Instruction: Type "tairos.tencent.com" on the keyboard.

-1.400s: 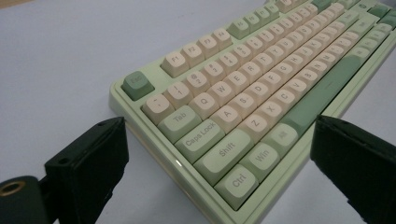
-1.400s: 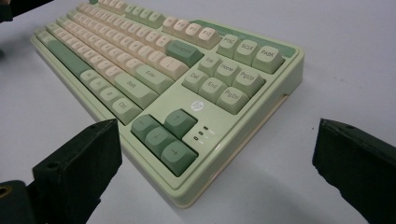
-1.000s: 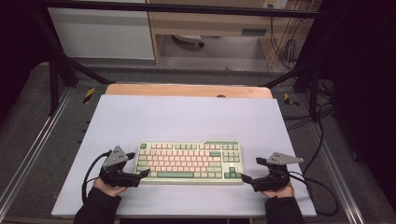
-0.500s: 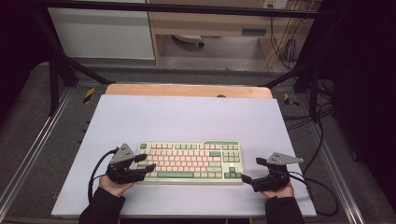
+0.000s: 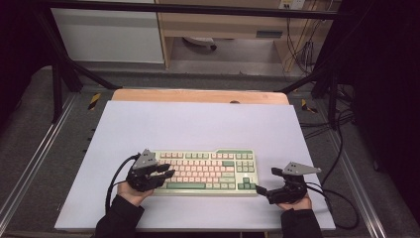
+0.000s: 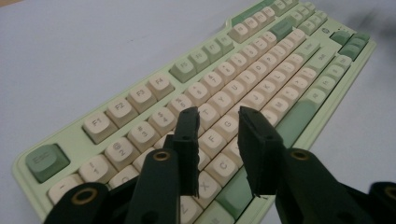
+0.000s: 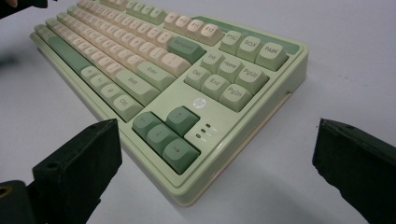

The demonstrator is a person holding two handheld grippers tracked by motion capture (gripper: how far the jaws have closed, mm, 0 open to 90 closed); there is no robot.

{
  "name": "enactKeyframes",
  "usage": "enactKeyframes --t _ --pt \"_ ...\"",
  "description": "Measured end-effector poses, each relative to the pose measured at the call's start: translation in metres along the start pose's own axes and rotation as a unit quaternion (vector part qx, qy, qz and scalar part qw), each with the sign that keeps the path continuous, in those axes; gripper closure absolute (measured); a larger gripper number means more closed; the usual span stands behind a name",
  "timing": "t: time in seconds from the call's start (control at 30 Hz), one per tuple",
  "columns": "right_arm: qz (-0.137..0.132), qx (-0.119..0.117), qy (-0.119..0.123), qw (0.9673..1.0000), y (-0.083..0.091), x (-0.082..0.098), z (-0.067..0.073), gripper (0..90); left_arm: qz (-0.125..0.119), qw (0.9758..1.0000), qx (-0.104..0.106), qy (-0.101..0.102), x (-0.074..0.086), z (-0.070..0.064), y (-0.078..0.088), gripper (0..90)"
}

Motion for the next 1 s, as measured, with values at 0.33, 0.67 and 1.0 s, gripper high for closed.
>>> enactKeyframes --t 0.33,0.67,1.0 --pt "0.000 -0.001 0.001 1.0000 -0.001 0.000 0.000 2.0 0.007 0.9999 0.010 0.002 -0.008 -0.008 -0.017 84.8" --pt "0.002 -0.003 0.000 1.0000 -0.002 0.001 0.001 2.0 0.015 0.9998 -0.001 0.015 -0.007 -0.003 -0.031 90.0" --pt "0.002 -0.003 0.001 1.0000 -0.002 0.001 0.001 2.0 0.028 0.9994 -0.020 0.011 -0.004 -0.004 -0.045 90.0"
Point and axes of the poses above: each handheld gripper's, and its own axes: y roughly backward along the jaws, x roughly out of its underside, z roughly to its left, the point moved 8 cm from there along -y, roughly forward along the jaws, and after that the axes turned 6 degrees about -x, right-handed, at the moved point
